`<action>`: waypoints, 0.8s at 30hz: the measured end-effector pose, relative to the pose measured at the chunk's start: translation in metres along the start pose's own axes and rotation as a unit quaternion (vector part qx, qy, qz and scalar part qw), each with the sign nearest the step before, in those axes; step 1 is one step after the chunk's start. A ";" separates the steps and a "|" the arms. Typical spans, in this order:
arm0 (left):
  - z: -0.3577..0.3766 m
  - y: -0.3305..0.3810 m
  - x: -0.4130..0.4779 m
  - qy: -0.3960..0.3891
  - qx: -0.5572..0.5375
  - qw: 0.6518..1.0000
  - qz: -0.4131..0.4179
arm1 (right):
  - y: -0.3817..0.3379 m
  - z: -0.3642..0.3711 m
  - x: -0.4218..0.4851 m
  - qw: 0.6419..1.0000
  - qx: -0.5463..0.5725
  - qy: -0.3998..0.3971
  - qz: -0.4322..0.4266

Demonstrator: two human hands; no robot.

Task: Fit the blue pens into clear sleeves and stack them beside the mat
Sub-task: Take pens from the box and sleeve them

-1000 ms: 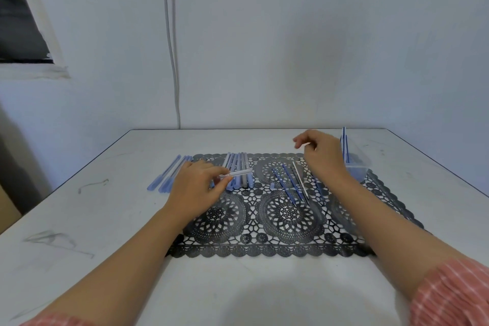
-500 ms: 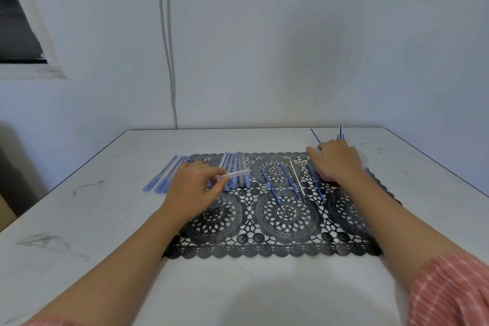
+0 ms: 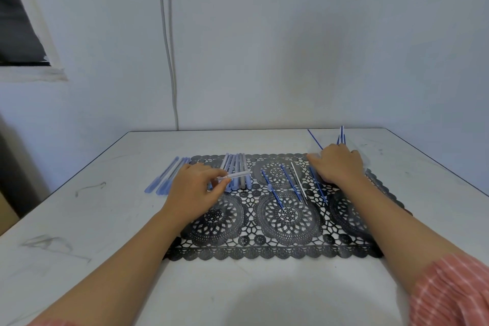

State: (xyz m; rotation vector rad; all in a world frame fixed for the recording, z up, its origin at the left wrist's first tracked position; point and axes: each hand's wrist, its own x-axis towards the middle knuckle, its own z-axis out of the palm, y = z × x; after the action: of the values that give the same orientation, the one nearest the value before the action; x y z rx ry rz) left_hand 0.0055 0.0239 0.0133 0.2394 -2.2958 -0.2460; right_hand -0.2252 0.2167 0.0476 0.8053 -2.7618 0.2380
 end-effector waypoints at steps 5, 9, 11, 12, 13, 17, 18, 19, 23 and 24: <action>-0.001 0.000 0.001 -0.002 0.000 1.000 -0.001 | 0.001 -0.004 0.007 0.959 0.243 0.148 -0.002; 0.000 0.001 0.000 -0.001 0.008 1.000 -0.002 | -0.008 -0.020 0.001 0.892 0.351 0.277 -0.072; 0.000 0.000 0.000 -0.003 0.007 1.000 -0.004 | -0.016 -0.025 -0.003 0.871 0.363 0.307 -0.120; 0.000 0.000 0.001 -0.003 0.007 1.000 -0.004 | -0.020 -0.026 -0.004 0.864 0.363 0.317 -0.146; 0.000 0.000 0.001 -0.003 0.008 1.000 -0.004 | -0.023 -0.026 -0.005 0.859 0.355 0.326 -0.172; -0.001 0.000 0.000 -0.005 0.009 1.000 -0.007 | -0.031 -0.021 -0.007 0.856 0.295 0.339 -0.255; -0.001 0.000 0.000 -0.005 0.010 1.000 -0.008 | -0.032 -0.018 -0.008 0.856 0.272 0.345 -0.274; -0.001 0.000 0.000 -0.005 0.010 1.000 -0.008 | -0.033 -0.015 -0.008 0.856 0.247 0.351 -0.289; -0.001 0.000 0.001 -0.004 0.008 1.000 -0.009 | -0.037 0.000 -0.015 0.853 0.207 0.332 -0.346; -0.001 0.000 0.001 -0.003 0.008 1.000 -0.008 | -0.038 0.004 -0.017 0.851 0.196 0.318 -0.368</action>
State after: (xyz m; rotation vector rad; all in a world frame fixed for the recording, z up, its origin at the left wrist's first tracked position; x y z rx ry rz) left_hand 0.0057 0.0237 0.0145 0.2660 -2.3039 -0.2371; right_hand -0.1915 0.1928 0.0424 1.4869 -1.6545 0.7561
